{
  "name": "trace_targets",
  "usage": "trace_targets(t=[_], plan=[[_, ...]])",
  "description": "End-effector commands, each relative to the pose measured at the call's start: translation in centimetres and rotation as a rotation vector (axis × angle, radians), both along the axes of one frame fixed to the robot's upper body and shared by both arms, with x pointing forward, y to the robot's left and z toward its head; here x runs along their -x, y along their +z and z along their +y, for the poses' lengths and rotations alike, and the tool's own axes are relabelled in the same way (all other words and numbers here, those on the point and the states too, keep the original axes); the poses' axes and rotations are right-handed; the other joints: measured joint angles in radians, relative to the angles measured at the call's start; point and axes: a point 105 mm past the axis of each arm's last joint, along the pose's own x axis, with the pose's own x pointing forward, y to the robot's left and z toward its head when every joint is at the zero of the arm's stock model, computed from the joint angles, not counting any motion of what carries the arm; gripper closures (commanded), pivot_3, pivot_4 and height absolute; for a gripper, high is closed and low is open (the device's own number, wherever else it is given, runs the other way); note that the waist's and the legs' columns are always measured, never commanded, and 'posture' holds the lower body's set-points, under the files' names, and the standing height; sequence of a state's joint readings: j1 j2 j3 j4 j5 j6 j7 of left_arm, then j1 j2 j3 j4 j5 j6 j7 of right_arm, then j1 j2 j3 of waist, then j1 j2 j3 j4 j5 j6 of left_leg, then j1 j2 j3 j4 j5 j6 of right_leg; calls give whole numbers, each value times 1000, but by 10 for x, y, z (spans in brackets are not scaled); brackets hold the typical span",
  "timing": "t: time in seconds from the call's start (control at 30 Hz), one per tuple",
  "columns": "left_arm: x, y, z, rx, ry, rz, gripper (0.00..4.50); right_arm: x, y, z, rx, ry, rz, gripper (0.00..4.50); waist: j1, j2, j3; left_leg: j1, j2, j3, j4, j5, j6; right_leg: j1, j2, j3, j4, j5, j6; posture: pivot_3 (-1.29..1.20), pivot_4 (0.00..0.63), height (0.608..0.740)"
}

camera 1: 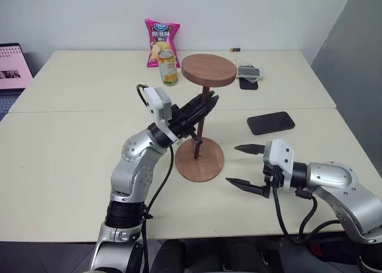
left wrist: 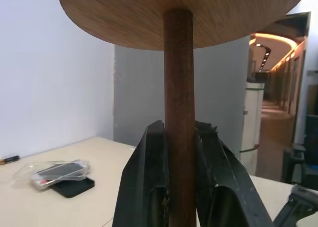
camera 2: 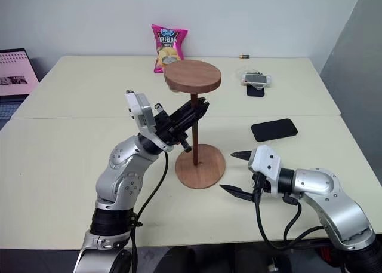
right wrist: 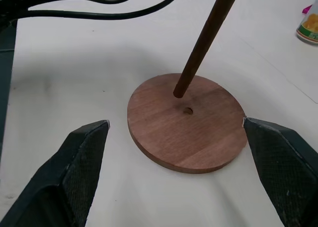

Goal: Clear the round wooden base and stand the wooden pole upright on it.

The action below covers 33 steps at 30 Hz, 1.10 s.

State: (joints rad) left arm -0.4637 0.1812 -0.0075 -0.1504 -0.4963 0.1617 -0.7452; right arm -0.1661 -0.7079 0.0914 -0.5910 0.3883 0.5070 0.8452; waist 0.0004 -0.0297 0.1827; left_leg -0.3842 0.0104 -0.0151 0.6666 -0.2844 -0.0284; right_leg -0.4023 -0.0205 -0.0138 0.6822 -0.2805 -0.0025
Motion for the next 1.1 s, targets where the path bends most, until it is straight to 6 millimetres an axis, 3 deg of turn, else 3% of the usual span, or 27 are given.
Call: trace_targets(t=[0.03, 0.5, 1.1], plan=[[-2, 1, 1, 16, 42, -39, 4224, 0, 4, 1, -3, -5, -45, 0, 0, 0, 0, 0, 0, 0, 0, 0, 0, 0, 0, 0, 0, 0, 0, 0, 150, 740], [0, -11, 1, 33, 60, -12, 4224, 3, 2, 8, -14, -8, -42, 0, 0, 0, -1, 0, 0, 0, 0, 0, 0, 0, 0, 0, 0, 0, 0, 0, 150, 740], [-6, -7, -8, 18, 65, -58, 4224, 5, -1, 7, -2, -30, -21, 0, 0, 0, -1, 0, 0, 0, 0, 0, 0, 0, 0, 0, 0, 0, 0, 0, 150, 740]])
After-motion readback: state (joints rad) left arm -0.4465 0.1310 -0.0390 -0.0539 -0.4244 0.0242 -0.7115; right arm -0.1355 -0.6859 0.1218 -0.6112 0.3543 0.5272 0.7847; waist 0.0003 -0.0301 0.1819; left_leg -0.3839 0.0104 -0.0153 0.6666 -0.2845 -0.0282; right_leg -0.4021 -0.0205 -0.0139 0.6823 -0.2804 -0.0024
